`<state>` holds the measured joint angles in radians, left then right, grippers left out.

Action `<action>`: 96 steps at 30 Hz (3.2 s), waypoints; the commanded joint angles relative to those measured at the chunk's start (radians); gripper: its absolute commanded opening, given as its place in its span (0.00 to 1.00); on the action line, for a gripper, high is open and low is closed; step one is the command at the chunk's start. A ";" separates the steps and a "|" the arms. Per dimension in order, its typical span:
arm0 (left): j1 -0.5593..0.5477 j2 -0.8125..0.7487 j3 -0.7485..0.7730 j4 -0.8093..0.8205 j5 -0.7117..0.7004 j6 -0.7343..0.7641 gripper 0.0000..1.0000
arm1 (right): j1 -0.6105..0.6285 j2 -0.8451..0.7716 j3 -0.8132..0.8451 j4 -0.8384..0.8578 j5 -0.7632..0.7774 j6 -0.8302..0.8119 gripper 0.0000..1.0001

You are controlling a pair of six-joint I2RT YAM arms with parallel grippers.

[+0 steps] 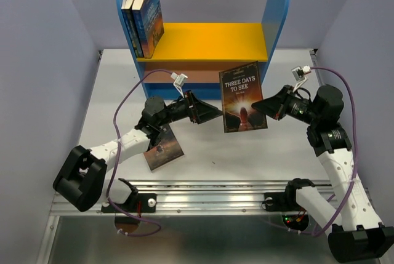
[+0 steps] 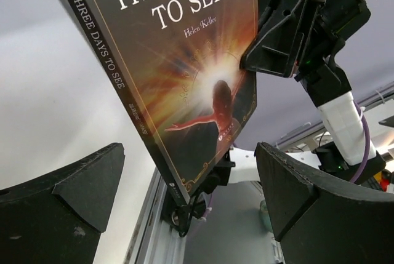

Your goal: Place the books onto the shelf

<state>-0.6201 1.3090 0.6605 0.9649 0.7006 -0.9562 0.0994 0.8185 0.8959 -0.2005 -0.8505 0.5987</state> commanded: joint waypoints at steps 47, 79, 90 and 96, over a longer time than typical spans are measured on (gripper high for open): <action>-0.016 -0.017 0.143 0.063 -0.005 0.155 0.00 | 0.006 0.102 0.098 -0.091 0.100 -0.094 0.31; 0.112 0.225 0.732 -0.227 -0.943 1.166 0.00 | 0.006 0.079 0.164 -0.238 0.473 -0.186 1.00; 0.164 0.259 0.716 -0.183 -1.111 1.232 0.00 | 0.006 0.125 0.181 -0.241 0.464 -0.185 1.00; 0.204 0.262 0.734 -0.221 -1.205 1.246 0.00 | 0.006 0.136 0.181 -0.241 0.459 -0.181 1.00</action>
<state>-0.4450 1.6016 1.3304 0.6571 -0.4149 0.2619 0.1059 0.9585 1.0206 -0.4641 -0.3939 0.4294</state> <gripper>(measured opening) 0.200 0.998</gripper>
